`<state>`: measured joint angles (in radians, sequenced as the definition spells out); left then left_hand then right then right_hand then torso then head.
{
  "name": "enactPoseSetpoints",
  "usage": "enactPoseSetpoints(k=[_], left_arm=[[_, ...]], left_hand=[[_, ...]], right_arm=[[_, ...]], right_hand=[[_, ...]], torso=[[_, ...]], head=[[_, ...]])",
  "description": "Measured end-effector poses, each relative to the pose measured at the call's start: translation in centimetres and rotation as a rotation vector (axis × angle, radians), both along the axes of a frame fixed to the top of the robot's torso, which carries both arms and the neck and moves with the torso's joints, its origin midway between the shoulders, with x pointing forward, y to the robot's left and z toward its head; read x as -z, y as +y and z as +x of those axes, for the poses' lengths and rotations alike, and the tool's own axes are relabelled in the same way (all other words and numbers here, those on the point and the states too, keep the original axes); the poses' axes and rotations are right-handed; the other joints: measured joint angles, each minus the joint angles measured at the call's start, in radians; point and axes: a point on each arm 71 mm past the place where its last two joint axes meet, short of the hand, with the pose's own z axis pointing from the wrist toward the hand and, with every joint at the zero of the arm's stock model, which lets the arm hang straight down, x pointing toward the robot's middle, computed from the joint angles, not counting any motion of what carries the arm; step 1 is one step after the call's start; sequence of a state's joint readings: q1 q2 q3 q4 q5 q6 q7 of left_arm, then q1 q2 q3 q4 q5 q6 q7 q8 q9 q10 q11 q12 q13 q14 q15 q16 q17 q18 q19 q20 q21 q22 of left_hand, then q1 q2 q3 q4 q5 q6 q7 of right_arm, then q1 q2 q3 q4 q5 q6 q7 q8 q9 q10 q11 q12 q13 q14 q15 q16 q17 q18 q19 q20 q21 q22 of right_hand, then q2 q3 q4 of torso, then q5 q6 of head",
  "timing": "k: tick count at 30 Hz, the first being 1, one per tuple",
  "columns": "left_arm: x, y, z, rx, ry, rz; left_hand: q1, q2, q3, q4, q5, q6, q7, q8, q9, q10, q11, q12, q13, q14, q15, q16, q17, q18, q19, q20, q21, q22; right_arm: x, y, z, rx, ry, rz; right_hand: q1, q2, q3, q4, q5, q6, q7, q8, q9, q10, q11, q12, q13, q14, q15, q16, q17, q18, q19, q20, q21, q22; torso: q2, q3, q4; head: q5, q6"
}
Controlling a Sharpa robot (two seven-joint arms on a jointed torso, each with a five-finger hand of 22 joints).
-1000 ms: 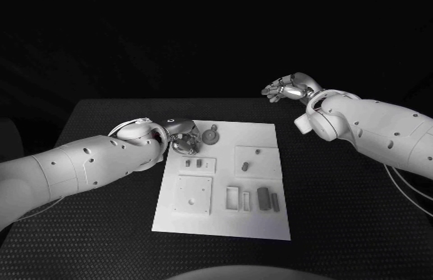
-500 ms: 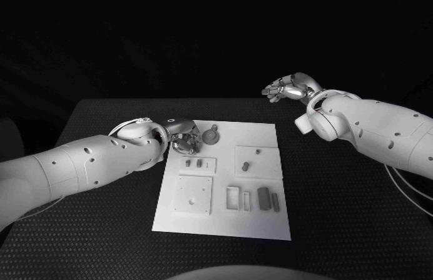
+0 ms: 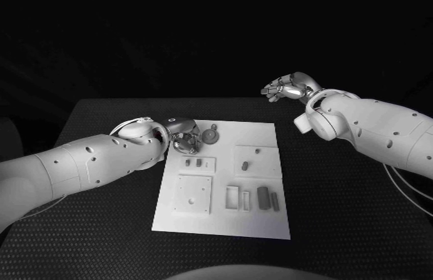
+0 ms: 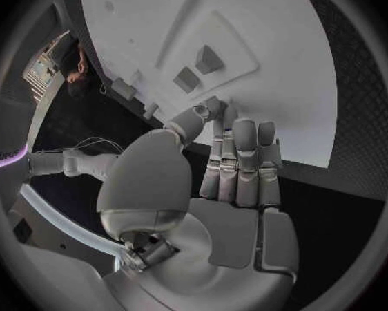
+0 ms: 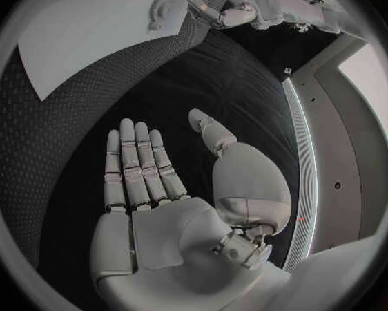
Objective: Assemble the parts on the task board
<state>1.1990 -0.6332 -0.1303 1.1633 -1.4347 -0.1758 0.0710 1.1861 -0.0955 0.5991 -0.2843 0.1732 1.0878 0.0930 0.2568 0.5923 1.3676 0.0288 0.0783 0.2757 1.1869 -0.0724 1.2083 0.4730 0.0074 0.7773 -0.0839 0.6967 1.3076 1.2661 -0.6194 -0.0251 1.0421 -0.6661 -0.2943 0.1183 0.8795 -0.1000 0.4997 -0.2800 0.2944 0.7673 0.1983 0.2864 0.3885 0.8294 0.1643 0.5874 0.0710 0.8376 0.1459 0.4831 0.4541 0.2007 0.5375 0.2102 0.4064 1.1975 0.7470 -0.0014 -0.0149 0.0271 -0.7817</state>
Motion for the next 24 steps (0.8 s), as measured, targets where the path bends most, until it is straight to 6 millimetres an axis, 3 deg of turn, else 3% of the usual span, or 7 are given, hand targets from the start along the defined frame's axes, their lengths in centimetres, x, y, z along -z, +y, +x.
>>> enactPoseSetpoints(k=[12, 15, 24], left_arm=[[0.09, 0.14, 0.02, -0.007, 0.008, -0.007], [0.12, 0.16, 0.01, -0.008, 0.01, -0.008], [0.24, 0.3, 0.02, -0.016, 0.012, -0.008]], left_hand=[[0.001, -0.002, 0.0, 0.0, 0.0, -0.027, 0.012, -0.013, -0.012, 0.005, -0.002, 0.017, 0.006, -0.004, -0.01, 0.004, 0.0, 0.0, 0.0, 0.0, 0.0, 0.0], [0.01, -0.012, 0.0, 0.0, 0.0, -0.055, 0.021, -0.028, -0.02, 0.025, -0.014, 0.046, 0.019, -0.013, -0.02, 0.008, -0.002, 0.0, 0.0, 0.0, 0.0, 0.0], [0.015, -0.027, 0.0, 0.0, 0.0, -0.104, 0.018, -0.048, -0.039, 0.028, -0.018, 0.082, 0.029, -0.018, -0.024, 0.015, -0.006, 0.0, 0.0, 0.0, 0.0, 0.0]], right_arm=[[0.0, -0.05, -0.01, 0.001, 0.0, 0.0], [0.0, -0.05, -0.01, 0.001, 0.0, 0.0], [0.0, -0.07, 0.0, 0.001, 0.0, 0.0]], right_hand=[[0.0, 0.0, 0.0, 0.0, 0.0, 0.0, 0.0, 0.0, 0.0, 0.0, 0.0, 0.0, -0.001, 0.0, 0.0, 0.0, 0.0, 0.0, 0.0, 0.0, 0.0, 0.001], [0.0, 0.0, 0.0, 0.0, 0.0, 0.0, 0.0, 0.0, -0.001, 0.0, 0.0, 0.0, -0.001, 0.0, 0.0, 0.0, 0.0, 0.0, 0.0, 0.0, 0.0, 0.001], [0.0, 0.0, 0.0, 0.0, 0.0, 0.0, 0.0, 0.0, -0.001, 0.0, 0.0, 0.0, -0.001, 0.0, 0.0, 0.0, 0.0, 0.0, 0.0, 0.0, 0.0, 0.001]], torso=[[0.0, 0.0001, 0.0012], [0.0, -0.0001, 0.0013], [0.0, -0.0006, 0.0014]], head=[[-0.003, -0.002], [-0.003, -0.002], [-0.003, -0.003]])
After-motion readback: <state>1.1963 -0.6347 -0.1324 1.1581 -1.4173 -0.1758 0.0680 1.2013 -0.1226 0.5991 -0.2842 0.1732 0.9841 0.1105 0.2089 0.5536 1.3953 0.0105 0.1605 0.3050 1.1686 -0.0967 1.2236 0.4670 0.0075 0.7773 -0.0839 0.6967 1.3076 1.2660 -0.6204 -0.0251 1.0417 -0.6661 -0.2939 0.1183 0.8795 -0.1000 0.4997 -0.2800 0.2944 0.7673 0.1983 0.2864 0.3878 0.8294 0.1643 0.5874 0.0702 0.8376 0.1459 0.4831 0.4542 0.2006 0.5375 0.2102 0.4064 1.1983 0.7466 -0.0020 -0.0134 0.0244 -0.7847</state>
